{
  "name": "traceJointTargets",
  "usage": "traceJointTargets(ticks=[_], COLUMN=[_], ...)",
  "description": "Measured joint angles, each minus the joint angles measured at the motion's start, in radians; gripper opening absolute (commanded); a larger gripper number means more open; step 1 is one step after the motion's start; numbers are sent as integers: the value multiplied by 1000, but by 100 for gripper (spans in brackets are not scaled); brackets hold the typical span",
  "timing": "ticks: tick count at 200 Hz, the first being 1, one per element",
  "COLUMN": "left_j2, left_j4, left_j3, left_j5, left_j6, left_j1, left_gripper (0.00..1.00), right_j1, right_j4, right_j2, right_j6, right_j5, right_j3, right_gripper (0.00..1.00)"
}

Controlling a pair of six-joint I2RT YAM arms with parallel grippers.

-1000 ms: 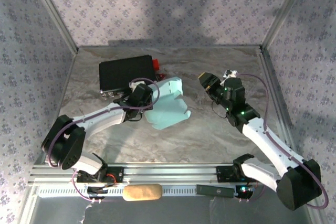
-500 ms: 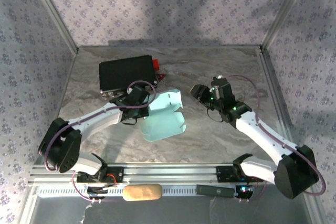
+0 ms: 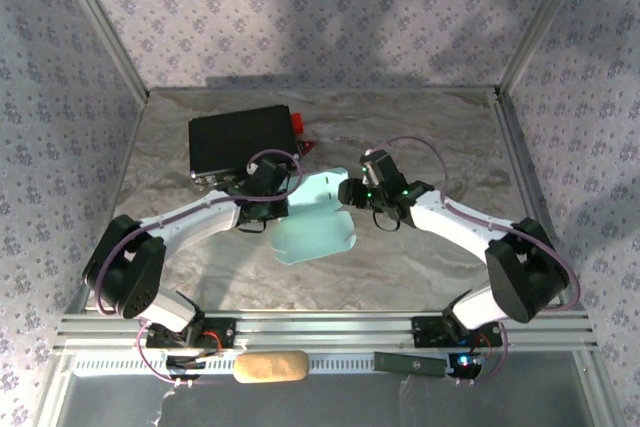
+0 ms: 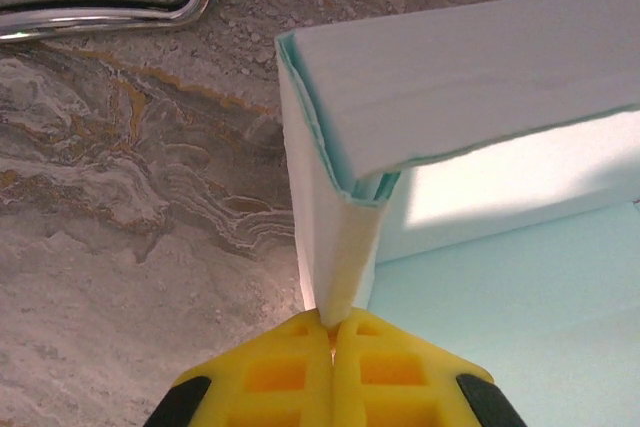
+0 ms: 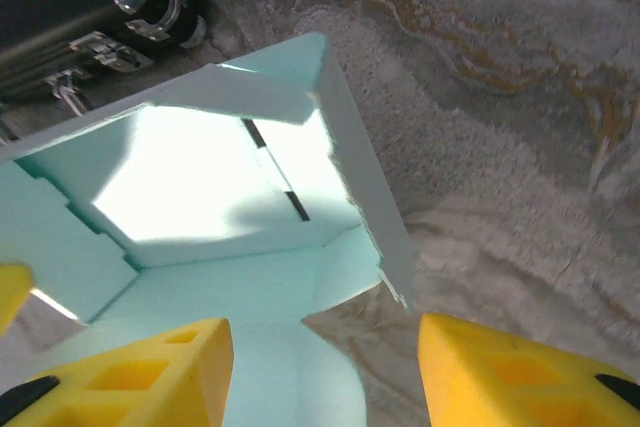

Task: Fold the paper box

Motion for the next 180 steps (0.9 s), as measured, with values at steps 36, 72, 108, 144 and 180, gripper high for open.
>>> traceJointTargets(ticks=[36,72,108,144,180], left_j2=[8,23,40,63,96], left_j4=[1,1,15,36,43], left_j3=[7,20,32,47,74], left_j5=[-4,-7,-8,-7,-11], left_j6=[5,12,22,30,39], left_j1=[0,0,0,9,21], left_gripper=[0,0,0,0,4], right_j1=[0,1,3,2,2], right_j4=[-22,-25,-41,-74,-95], right_j2=[85,195,259,285,293], right_j6=[-108,-177,-214,-250,-260], right_j5=[78,90,104,134,151], right_j3=[72,142,192,233,242], right_gripper=[47,42,24,6,0])
